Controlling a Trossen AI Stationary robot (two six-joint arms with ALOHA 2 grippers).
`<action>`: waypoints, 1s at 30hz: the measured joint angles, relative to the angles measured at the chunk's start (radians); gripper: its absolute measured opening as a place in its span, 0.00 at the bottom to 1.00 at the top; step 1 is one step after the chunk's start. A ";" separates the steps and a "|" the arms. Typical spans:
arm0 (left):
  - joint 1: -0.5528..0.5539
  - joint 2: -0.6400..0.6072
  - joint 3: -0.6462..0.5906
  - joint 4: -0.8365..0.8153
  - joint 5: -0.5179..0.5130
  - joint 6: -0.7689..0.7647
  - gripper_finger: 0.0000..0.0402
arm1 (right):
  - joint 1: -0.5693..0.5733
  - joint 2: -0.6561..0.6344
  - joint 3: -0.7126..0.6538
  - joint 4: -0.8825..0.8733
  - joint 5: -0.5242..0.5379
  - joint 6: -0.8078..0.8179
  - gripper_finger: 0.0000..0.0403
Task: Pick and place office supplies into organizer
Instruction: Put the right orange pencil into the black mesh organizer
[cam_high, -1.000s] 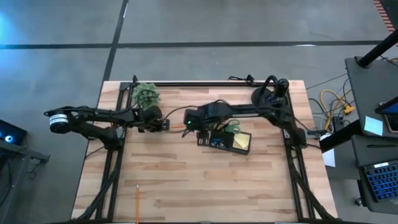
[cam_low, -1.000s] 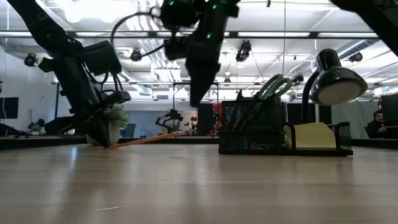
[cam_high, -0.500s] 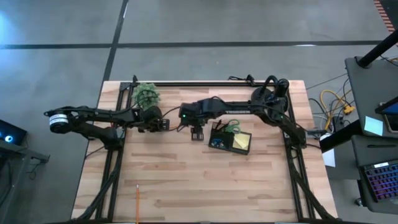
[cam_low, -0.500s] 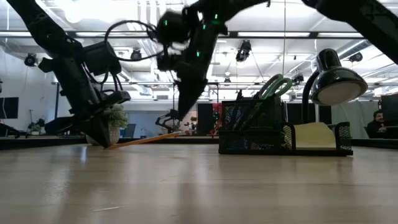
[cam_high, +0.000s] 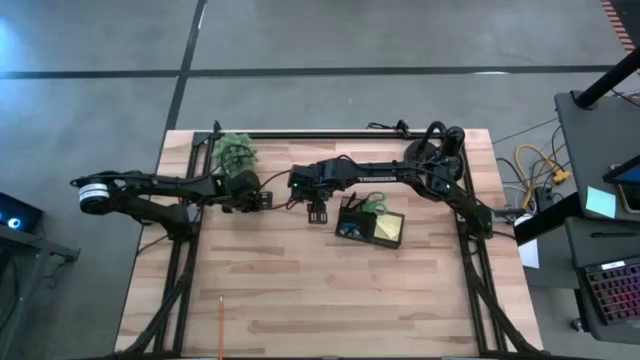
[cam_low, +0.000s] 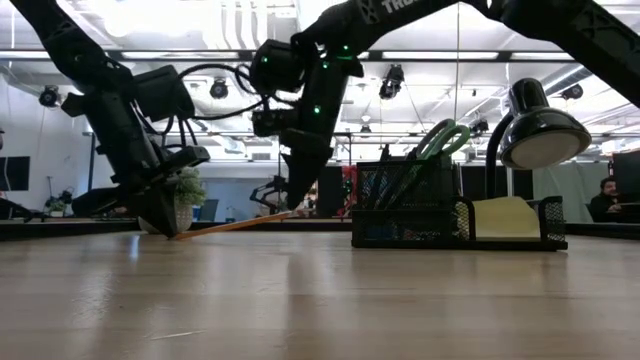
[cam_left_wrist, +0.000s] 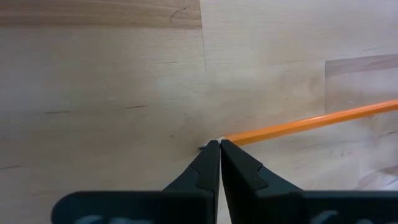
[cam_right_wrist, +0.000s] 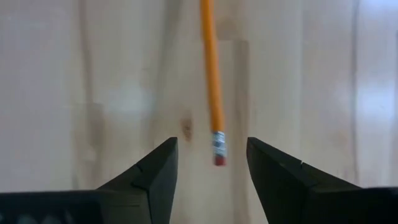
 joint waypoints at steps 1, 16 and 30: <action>0.000 0.000 -0.001 0.000 0.000 0.000 0.00 | -0.002 0.000 -0.005 0.000 0.013 -0.004 0.45; 0.001 0.000 -0.003 0.001 0.001 0.000 0.00 | -0.013 0.000 -0.065 0.048 0.018 -0.020 0.44; 0.001 0.000 -0.004 0.015 0.007 -0.002 0.00 | -0.015 0.000 -0.073 0.074 0.017 -0.006 0.34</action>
